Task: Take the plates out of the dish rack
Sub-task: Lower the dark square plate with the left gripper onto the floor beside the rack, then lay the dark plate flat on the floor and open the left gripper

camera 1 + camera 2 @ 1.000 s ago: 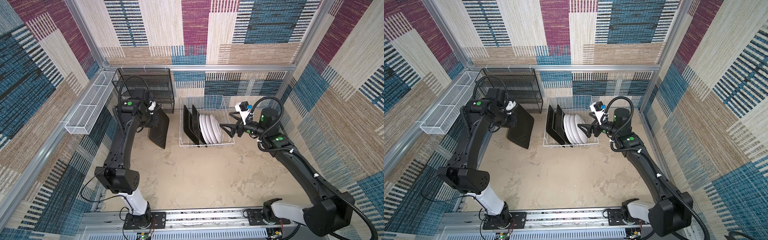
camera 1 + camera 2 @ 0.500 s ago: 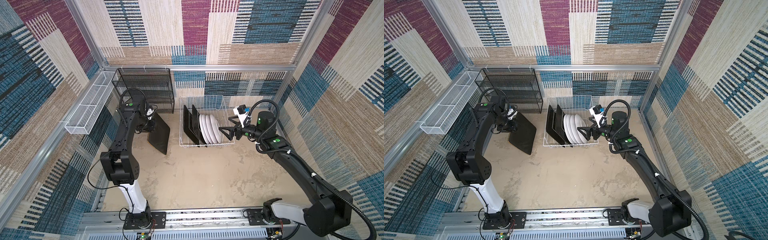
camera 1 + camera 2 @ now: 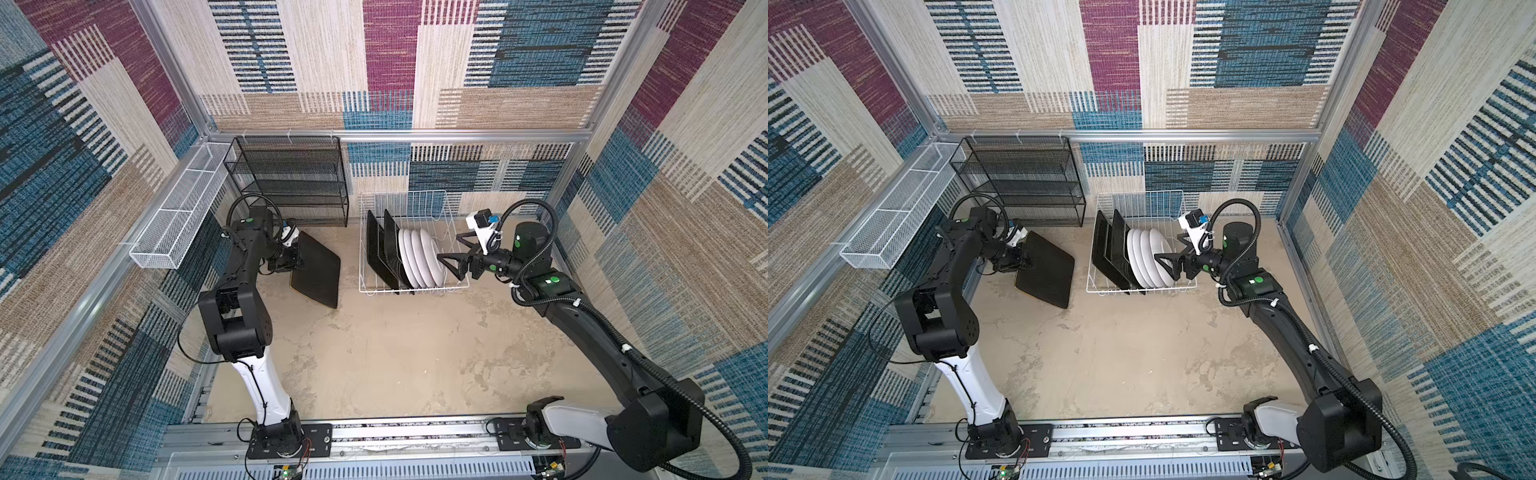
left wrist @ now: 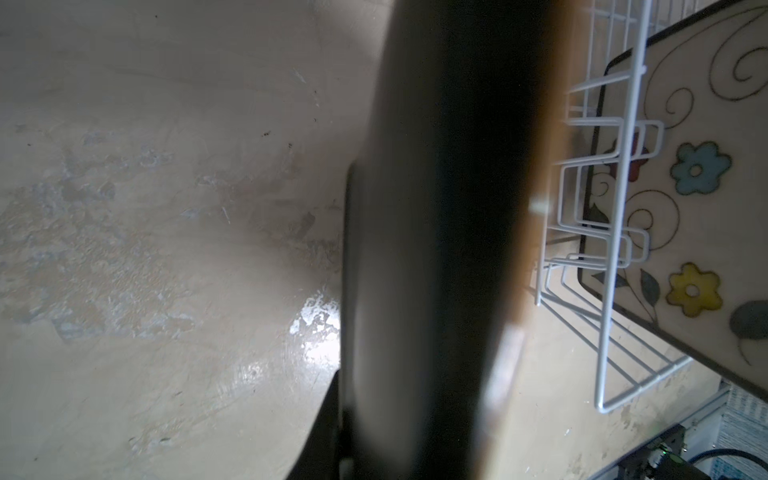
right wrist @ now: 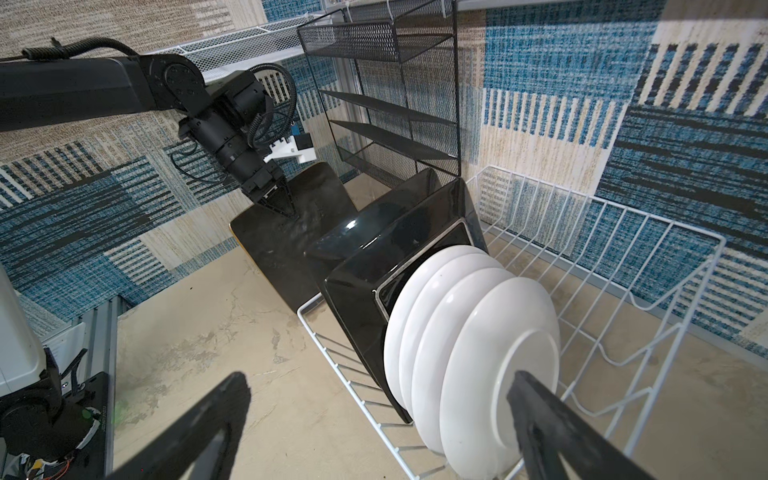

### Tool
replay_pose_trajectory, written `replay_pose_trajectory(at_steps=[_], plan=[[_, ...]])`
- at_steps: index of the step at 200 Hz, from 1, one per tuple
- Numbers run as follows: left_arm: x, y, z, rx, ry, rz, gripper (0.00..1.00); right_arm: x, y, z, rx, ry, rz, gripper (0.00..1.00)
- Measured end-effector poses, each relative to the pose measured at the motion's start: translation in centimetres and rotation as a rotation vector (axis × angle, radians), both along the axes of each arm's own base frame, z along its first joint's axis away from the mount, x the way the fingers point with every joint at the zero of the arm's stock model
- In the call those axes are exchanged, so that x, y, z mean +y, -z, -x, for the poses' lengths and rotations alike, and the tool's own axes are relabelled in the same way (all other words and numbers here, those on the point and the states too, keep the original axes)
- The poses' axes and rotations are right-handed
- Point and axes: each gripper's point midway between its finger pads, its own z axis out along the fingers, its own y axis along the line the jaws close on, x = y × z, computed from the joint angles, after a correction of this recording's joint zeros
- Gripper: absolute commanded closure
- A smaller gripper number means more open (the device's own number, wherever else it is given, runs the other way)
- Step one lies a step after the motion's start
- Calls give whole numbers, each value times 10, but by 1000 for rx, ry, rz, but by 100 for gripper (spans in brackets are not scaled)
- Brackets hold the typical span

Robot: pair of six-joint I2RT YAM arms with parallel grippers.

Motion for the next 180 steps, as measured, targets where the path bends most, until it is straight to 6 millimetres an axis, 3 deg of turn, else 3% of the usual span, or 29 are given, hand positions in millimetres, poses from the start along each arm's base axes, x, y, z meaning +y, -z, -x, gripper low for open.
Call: replay_pose_trajectory(at_steps=[83,180], plan=[[9,24,-21,-4,26,186,100,-2,-4,3,-10,10,-1,1],[10,53,-19,80,33,315,100,-3,-5,3,-3,16,2,1]])
